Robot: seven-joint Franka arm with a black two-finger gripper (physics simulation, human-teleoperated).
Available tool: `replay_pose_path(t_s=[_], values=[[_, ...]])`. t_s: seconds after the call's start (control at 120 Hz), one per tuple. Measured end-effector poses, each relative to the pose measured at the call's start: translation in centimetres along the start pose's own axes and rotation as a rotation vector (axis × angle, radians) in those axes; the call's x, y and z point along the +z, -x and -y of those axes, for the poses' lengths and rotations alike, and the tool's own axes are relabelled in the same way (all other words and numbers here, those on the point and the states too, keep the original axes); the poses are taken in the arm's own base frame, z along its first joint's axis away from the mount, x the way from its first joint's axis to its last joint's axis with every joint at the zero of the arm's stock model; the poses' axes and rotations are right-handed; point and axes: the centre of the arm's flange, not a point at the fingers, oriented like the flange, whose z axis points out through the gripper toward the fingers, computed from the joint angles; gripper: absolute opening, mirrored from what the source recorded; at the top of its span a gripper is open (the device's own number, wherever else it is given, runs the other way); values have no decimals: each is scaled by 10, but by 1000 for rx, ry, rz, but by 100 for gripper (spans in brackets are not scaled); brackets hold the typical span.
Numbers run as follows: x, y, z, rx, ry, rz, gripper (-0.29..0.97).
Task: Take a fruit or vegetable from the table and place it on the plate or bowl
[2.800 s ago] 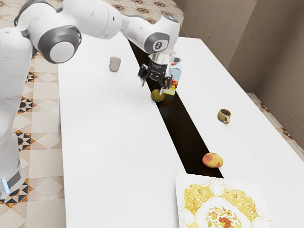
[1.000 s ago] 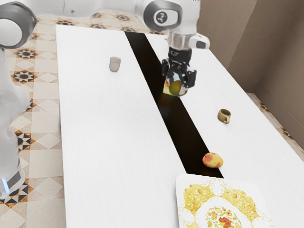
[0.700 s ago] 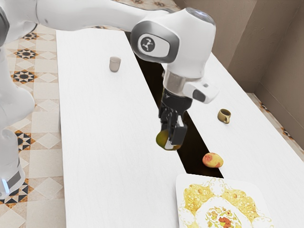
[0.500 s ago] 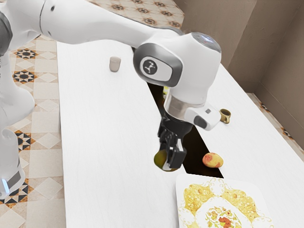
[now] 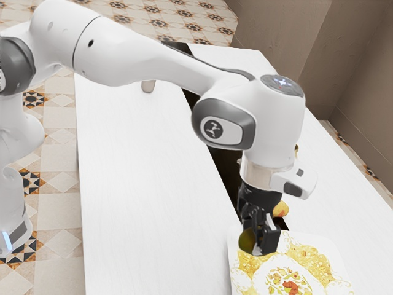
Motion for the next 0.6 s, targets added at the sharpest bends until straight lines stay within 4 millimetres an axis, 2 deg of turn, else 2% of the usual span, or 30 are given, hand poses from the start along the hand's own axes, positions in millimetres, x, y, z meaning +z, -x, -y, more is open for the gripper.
replay_pose_path(t_s=[0.1, 0.217, 0.35, 0.4, 0.458, 0.6], values=[[3, -7, -2, -10, 16, -32, 20], [-4, -18, 1, -29, 39, -75, 21], [17, -38, 6, -55, 44, -110, 22], [26, -43, 6, -58, 49, -125, 26], [33, -48, 4, -64, 67, -139, 39], [31, -57, 6, -90, 127, -166, 58]])
